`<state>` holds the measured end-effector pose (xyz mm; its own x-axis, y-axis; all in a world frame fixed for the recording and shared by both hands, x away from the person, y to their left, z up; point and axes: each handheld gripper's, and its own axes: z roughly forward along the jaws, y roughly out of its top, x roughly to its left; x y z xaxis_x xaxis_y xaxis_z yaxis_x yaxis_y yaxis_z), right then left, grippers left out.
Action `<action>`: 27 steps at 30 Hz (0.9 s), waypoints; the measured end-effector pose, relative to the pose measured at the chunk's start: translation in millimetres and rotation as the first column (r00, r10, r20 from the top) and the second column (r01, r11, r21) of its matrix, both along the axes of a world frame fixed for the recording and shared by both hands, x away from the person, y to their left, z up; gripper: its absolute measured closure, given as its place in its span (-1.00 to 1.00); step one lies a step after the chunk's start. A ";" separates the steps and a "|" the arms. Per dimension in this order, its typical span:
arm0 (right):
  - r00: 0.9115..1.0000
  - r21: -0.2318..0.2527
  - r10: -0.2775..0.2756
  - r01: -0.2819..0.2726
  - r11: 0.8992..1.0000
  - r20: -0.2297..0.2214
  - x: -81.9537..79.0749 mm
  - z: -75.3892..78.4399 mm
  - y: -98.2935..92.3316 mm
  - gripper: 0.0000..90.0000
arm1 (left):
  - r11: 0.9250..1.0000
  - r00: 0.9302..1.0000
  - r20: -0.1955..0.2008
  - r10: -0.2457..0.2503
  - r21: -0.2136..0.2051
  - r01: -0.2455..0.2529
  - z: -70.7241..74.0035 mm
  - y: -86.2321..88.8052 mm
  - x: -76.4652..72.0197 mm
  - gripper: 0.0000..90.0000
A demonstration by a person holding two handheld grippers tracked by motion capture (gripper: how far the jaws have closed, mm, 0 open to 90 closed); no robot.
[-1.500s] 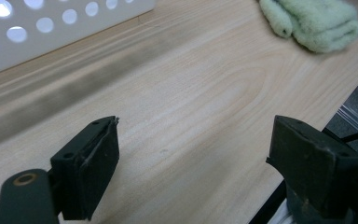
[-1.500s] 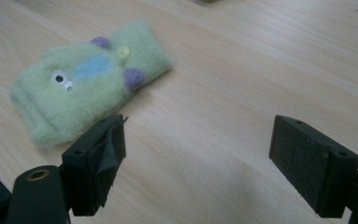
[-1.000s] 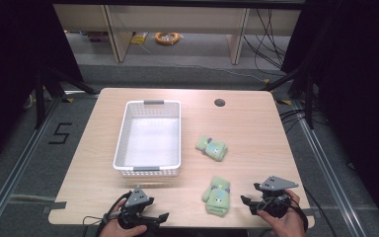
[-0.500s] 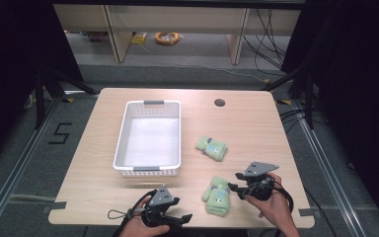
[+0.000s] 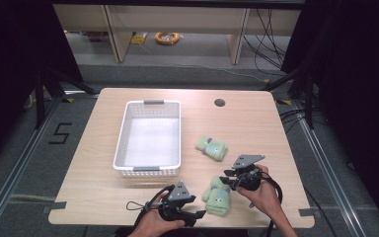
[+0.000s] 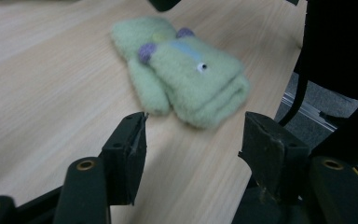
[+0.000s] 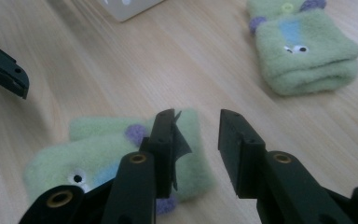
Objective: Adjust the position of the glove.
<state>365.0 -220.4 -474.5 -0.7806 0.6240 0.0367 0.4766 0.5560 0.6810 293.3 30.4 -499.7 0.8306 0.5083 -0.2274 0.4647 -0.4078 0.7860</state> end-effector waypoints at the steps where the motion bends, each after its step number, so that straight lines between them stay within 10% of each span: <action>1: 1.000 -0.005 0.005 -0.005 1.000 0.005 1.2 -0.8 0.2 0.52 | 1.000 1.000 -0.002 0.009 0.012 -0.009 0.5 -4.0 0.5 -0.08; 18: 0.999 0.004 0.010 -0.010 1.000 -0.036 8.1 -9.4 2.1 0.61 | 0.992 0.999 0.032 -0.037 0.119 0.033 -11.4 -35.5 11.9 0.11; 27: 0.995 -0.002 0.006 -0.006 1.000 -0.099 13.8 -16.4 0.5 0.88 | 0.989 0.995 0.072 -0.066 0.134 0.056 -10.8 -39.3 13.7 0.62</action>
<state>378.8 -219.9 -490.8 -0.7767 0.6198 0.1126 0.5384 0.5604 0.6294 307.0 -8.8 -510.5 0.8733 0.4775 -0.0971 0.3770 -0.5358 0.7555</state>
